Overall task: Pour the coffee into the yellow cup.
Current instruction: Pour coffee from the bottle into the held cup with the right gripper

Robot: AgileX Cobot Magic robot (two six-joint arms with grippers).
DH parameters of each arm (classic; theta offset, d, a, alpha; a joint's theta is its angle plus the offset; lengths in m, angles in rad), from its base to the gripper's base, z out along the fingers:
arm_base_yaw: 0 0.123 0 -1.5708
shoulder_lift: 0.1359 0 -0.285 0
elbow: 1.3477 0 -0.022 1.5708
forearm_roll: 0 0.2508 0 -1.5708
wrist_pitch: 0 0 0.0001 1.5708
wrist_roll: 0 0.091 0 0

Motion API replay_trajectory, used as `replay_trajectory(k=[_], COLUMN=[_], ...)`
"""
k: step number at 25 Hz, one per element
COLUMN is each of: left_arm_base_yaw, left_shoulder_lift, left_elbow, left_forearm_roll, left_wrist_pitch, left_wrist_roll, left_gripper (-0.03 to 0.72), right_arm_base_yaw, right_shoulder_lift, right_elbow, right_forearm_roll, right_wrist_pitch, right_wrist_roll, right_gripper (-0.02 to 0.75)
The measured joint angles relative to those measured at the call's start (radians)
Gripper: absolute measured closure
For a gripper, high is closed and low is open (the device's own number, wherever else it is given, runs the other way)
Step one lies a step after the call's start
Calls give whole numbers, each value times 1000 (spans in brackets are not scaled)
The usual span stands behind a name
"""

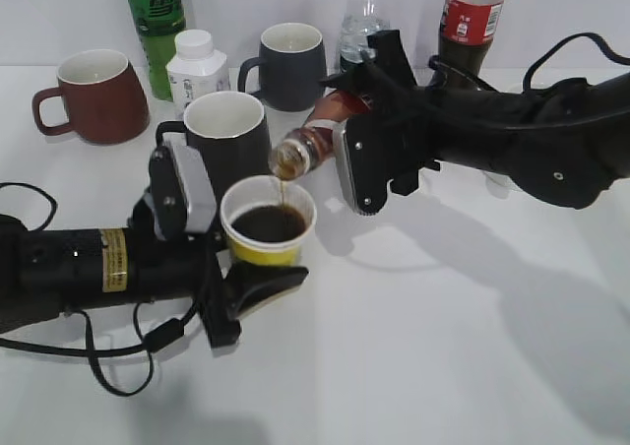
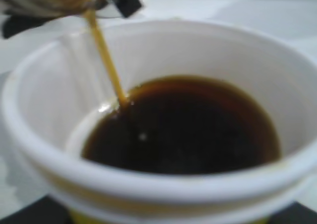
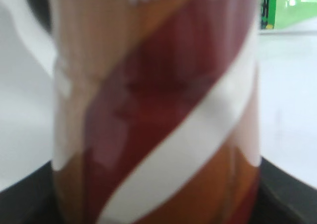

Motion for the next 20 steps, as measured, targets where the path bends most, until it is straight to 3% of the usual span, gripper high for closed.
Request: replay_trajectory(k=[10,20], left_arm_base_yaw=[0,6], left_shoulder_lift=[0,-99], left_elbow=[2,149], left_forearm_roll=[-90,-316], left_wrist_pitch=[-115,-171], left_wrist_roll=[0,0], left_gripper=[256,256], right_arm_base_yaw=[0,0], right_shoulder_lift=[0,0], right_elbow=[0,0], right_forearm_roll=[-89,44], right_wrist_pitch=[-19,-108], right_wrist_roll=[504,1057], right_gripper=[234,234])
